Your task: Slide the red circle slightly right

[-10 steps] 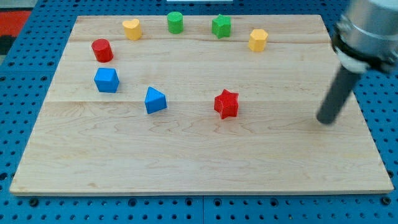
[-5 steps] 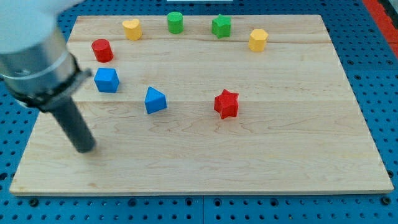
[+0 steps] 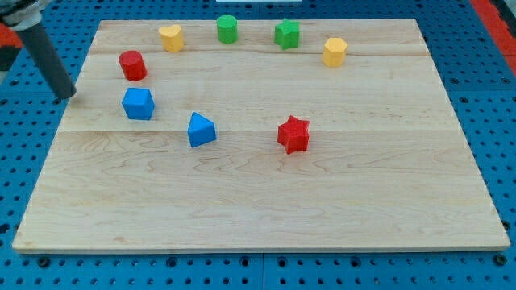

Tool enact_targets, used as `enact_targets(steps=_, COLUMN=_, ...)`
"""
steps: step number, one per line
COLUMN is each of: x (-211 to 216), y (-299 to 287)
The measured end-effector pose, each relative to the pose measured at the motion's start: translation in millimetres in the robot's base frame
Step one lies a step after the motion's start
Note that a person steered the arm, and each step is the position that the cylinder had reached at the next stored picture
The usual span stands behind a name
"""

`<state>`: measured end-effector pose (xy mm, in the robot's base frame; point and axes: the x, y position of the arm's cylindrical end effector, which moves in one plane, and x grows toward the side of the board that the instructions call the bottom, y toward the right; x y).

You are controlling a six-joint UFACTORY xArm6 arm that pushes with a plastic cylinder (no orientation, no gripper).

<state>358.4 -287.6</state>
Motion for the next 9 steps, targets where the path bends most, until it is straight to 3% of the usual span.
enact_targets(steps=3, x=-46.4, y=40.2)
enact_targets(steps=7, x=-37.0, y=136.1)
enact_targets(steps=9, x=-54.0, y=66.2)
